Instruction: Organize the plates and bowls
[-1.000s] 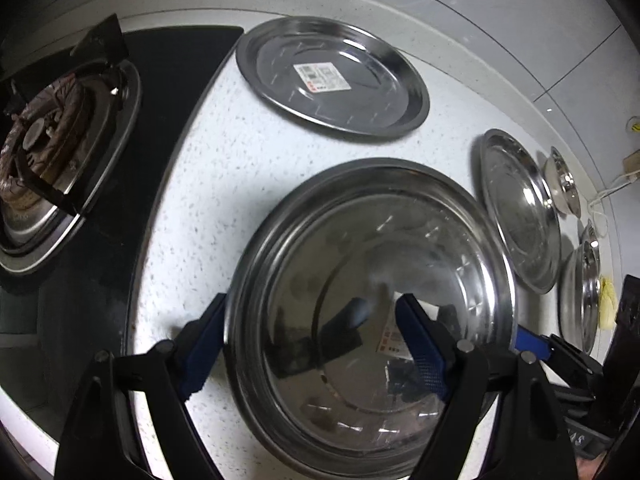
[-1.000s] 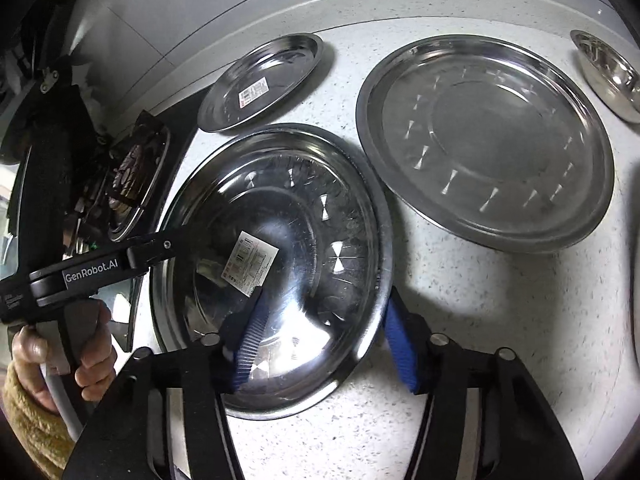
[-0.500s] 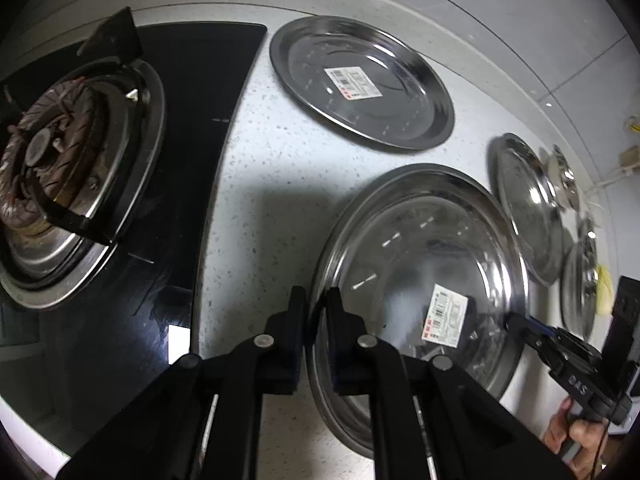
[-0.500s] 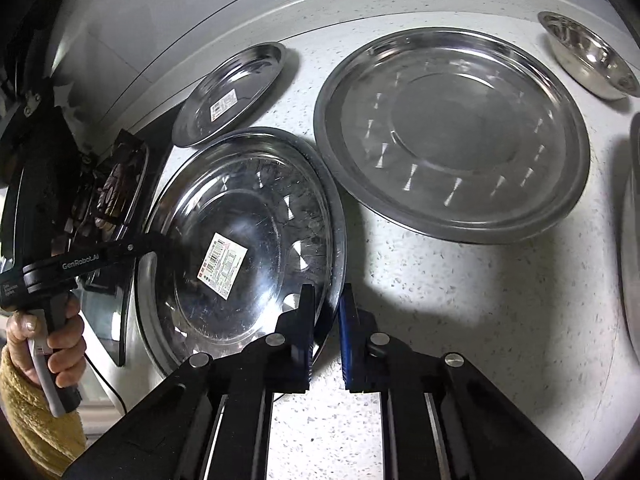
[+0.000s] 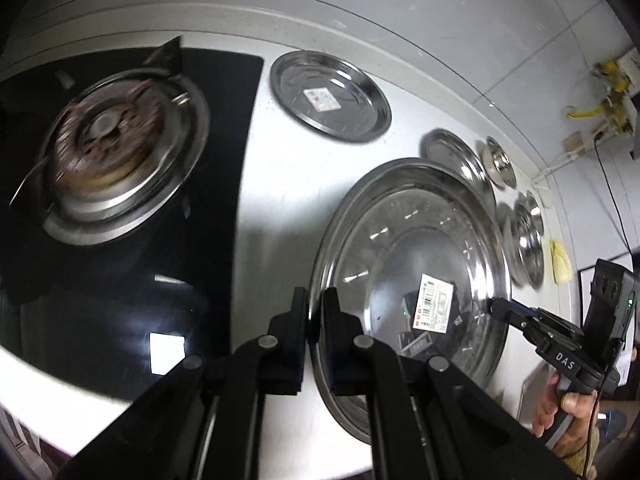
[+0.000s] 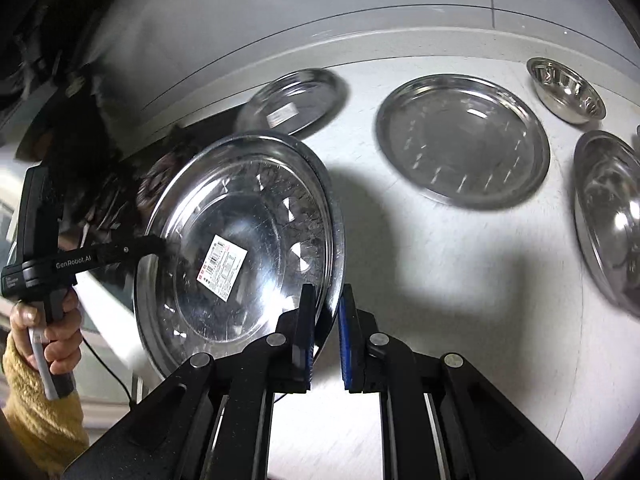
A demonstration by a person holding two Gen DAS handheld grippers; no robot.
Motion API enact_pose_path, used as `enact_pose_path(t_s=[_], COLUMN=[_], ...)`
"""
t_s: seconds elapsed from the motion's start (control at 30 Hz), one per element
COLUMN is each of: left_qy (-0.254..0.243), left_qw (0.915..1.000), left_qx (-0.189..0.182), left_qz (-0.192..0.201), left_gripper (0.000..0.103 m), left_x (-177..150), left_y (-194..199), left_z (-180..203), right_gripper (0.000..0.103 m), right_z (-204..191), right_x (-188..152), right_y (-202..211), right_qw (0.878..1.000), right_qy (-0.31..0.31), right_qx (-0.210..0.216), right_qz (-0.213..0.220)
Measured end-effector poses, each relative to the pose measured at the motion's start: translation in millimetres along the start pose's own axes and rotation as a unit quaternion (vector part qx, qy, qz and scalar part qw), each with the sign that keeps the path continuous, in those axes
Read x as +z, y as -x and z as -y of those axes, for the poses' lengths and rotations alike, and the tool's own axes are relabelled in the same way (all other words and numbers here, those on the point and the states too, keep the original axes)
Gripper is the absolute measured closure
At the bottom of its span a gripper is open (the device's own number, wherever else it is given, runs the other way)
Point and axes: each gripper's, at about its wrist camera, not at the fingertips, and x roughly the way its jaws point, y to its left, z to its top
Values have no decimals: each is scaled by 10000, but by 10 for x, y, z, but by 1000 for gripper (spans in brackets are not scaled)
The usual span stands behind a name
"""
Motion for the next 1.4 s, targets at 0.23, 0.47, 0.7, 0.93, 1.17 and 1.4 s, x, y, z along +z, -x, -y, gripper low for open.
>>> enact_pose_path(t_s=[0.23, 0.47, 0.7, 0.93, 1.17, 1.4], left_qy=[79, 195, 103, 58, -297, -309], left_qw=[9999, 9990, 9984, 9982, 9951, 9958], left_qx=[19, 376, 481, 599, 938, 788], left_qz=[-92, -149, -265, -32, 119, 343], left_gripper=[96, 96, 96, 93, 66, 36], left_x=[-523, -708, -716, -690, -591, -153], left_y=[-4, -308, -460, -406, -200, -102], left_z=[-140, -210, -179, -160, -48, 296], right_gripper=[93, 93, 93, 90, 52, 12], right_z=[-79, 29, 80, 167, 276, 610], right_x=[-432, -593, -646, -653, -601, 82], right_y=[-138, -441, -466, -429, -269, 246], right_qw=[9990, 9973, 9970, 9966, 9977, 9992], right_qy=[76, -24, -45, -48, 27, 381], right_qx=[66, -6, 41, 274, 297, -39], right_qz=[-430, -731, -773, -781, -612, 150])
